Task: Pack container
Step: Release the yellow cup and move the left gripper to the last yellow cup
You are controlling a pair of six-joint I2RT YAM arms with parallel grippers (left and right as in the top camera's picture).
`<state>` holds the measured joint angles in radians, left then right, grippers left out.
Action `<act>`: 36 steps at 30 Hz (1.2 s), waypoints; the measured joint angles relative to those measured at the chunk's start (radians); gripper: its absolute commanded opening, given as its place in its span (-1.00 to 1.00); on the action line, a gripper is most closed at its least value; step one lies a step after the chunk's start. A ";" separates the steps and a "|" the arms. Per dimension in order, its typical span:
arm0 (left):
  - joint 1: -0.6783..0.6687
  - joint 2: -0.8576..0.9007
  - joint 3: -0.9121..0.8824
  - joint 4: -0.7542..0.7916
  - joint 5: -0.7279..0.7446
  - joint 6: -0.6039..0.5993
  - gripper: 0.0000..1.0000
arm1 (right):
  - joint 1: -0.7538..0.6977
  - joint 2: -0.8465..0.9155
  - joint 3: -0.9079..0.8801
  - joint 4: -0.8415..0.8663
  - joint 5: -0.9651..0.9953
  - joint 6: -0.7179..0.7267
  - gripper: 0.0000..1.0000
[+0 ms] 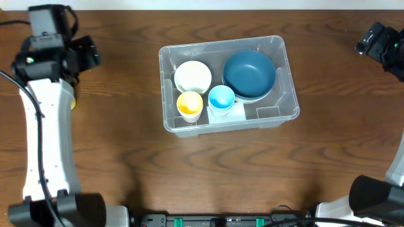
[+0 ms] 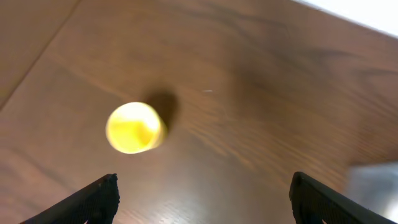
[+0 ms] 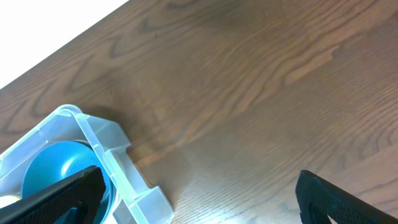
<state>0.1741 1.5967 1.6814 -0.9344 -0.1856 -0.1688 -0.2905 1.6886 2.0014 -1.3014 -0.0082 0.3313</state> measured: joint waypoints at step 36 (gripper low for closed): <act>0.195 0.481 -0.002 0.161 0.114 0.079 0.62 | 0.000 0.000 0.000 0.000 0.000 0.000 0.98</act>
<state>0.3687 2.0781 1.6791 -0.7734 -0.0719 -0.0895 -0.2905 1.6886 2.0014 -1.3014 -0.0082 0.3313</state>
